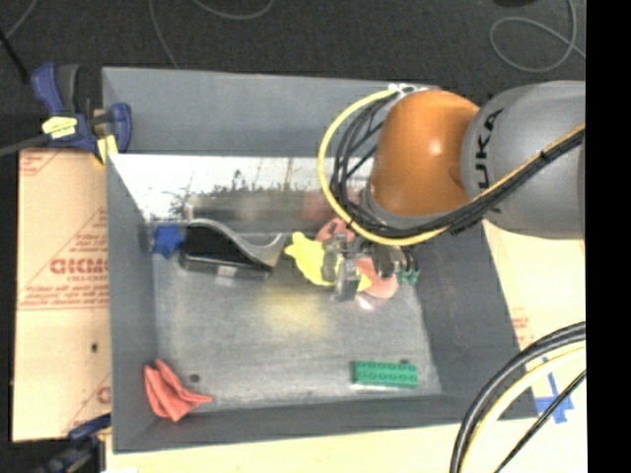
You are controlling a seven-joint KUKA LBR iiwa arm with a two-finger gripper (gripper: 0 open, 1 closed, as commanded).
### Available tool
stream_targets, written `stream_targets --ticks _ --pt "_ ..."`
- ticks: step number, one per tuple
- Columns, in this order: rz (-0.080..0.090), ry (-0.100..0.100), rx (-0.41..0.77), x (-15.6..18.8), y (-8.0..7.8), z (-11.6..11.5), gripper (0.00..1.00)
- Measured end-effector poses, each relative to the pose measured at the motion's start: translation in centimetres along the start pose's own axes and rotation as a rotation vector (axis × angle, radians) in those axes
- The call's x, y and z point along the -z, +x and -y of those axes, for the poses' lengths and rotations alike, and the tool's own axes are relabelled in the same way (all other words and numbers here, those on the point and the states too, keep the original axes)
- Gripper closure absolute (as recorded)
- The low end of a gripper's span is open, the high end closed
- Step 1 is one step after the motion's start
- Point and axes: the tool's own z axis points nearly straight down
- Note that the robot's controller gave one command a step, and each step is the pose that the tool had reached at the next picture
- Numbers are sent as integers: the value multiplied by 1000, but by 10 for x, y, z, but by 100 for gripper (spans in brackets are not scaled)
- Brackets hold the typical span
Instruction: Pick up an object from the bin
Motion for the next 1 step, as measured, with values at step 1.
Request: stream_targets --ticks 1 --pt "4 1 15 99 8 2 100"
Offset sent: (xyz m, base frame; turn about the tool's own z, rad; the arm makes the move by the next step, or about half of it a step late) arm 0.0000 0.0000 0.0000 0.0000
